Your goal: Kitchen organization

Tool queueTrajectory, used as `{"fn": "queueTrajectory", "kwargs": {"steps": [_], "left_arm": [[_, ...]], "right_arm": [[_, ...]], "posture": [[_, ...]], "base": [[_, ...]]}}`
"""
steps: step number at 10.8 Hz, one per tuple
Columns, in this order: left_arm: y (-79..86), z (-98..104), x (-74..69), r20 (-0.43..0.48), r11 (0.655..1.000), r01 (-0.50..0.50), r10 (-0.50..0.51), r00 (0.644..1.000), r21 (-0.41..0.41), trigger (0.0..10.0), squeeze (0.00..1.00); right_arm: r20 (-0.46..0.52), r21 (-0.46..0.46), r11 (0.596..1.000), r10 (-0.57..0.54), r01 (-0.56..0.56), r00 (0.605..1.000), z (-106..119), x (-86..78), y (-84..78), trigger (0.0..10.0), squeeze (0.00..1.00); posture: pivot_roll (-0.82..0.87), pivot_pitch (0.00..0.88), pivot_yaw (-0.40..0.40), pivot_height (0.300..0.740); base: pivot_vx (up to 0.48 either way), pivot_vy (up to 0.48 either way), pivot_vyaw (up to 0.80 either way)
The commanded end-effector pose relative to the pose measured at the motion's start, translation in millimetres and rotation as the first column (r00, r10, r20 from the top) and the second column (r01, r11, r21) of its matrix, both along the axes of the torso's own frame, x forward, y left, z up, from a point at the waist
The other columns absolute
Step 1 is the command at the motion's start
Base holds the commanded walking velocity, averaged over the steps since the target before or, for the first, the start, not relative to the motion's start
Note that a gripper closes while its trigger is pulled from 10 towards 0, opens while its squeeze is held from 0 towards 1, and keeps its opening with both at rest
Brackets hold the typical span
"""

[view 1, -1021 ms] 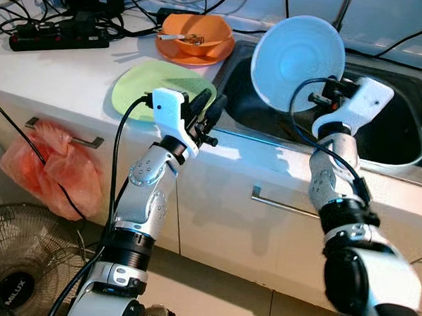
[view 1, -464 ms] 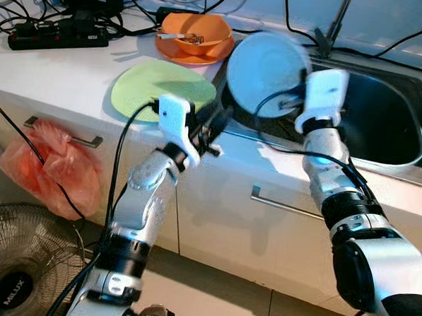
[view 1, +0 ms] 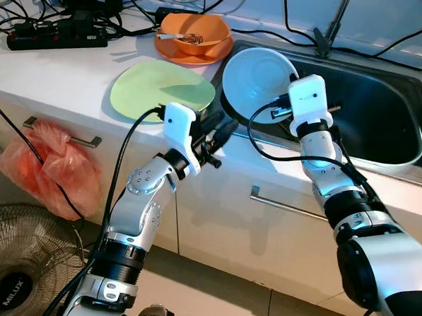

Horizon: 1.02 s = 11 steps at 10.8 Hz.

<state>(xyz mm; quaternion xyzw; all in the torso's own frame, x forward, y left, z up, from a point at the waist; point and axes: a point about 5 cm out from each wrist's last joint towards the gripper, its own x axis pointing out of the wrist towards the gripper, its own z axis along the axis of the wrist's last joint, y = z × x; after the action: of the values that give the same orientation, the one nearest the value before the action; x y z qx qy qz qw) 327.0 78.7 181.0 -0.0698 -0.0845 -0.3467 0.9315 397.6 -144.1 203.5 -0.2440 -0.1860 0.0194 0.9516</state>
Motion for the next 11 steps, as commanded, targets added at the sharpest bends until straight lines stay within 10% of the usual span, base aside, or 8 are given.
{"fn": "queueTrajectory", "kwargs": {"steps": [1, 5, 11], "left_arm": [[-3.6, 2, -4.2, 0.007, 0.999, 0.037, -0.037, 0.999, 0.014, 10.0, 0.0], [-7.2, 2, -11.3, 0.002, 0.995, 0.086, -0.086, 0.996, 0.048, 10.0, 0.0], [-7.1, 1, -16.1, -0.019, 0.992, 0.107, -0.106, 0.994, 0.062, 10.0, 0.0]], "right_arm": [[0.062, -0.024, 1.0, 0.001, 0.0, 0.998, 13, 1.3, 1.0, 10.0, 0.0], [0.066, -0.232, 0.973, -0.005, 0.02, 0.998, 3, 0.3, 6.0, 10.0, 0.0], [0.024, -0.291, 0.957, -0.006, 0.013, 1.0, -6, 0.3, 7.4, 10.0, 0.0]], "posture": [[0.25, 0.044, -0.043, 0.74], [0.26, 0.05, -0.042, 0.74], [0.26, 0.062, -0.044, 0.74]], "base": [[0.0, 0.0, 0.0], [0.0, 0.0, 0.0], [0.0, 0.0, 0.0]]}}
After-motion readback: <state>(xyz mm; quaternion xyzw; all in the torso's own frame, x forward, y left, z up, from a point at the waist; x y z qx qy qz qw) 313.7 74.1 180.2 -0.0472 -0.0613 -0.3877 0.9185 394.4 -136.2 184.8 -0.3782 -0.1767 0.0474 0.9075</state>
